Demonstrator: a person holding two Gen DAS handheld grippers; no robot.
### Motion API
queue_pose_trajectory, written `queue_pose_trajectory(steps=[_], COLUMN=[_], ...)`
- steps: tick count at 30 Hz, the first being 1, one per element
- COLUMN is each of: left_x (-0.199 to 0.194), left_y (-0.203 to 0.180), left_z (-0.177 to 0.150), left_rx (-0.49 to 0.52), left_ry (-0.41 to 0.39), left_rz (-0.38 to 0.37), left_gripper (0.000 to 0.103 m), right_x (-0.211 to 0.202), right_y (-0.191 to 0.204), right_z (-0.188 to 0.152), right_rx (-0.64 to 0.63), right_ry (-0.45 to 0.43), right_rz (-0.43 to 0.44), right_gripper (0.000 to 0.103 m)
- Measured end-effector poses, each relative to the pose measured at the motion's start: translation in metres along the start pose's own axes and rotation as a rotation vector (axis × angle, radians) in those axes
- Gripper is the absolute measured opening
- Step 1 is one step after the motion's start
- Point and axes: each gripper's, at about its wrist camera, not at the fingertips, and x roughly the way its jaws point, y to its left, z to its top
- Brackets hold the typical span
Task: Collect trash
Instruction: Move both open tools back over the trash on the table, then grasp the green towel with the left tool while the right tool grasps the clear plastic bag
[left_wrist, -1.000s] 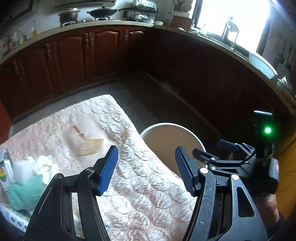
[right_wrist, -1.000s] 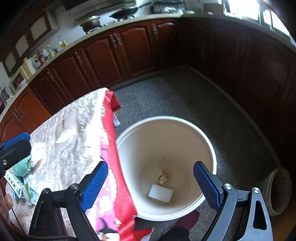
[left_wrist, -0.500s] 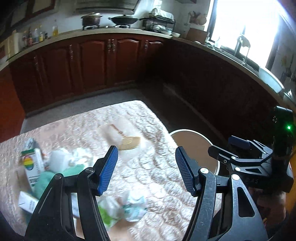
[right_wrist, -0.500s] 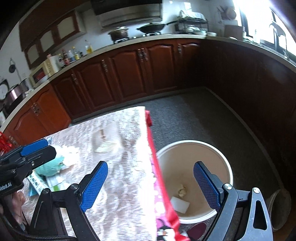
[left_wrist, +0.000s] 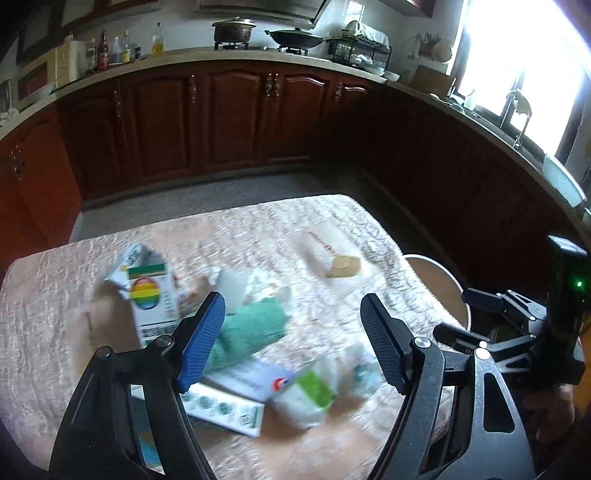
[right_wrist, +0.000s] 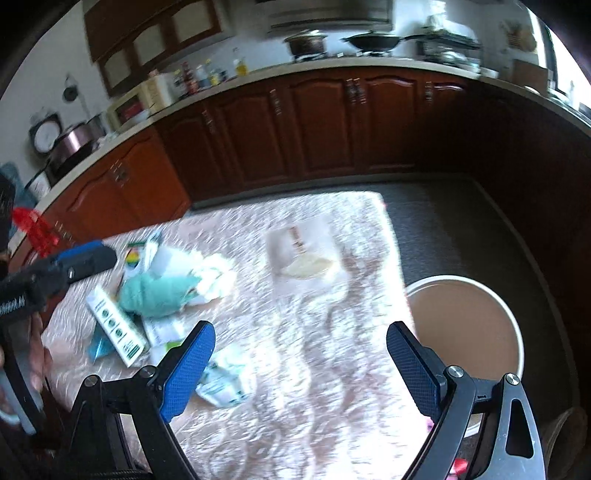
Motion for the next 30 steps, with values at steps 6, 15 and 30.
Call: queue_pose_trajectory(steps=[6, 15, 30], left_x=[0.009, 0.046, 0.107], left_y=[0.030, 0.035, 0.034], left_z=[-0.010, -0.015, -0.012], left_rx=[-0.010, 0.042, 0.222], left_ry=[0.057, 0.147, 0.344], left_rz=[0.020, 0.051, 0.164], left_gripper=[0.075, 0.075, 0.072], right_x=[0.034, 0.071, 0.096], right_y=[0.025, 0.034, 0.030], right_z=[-0.018, -0.032, -0.036], right_rx=[-0.014, 0.045, 0.072], right_ry=[0.102, 0.190, 0.245], right_rz=[0.088, 0.140, 0.192], right_gripper=[0.092, 0.092, 0.091])
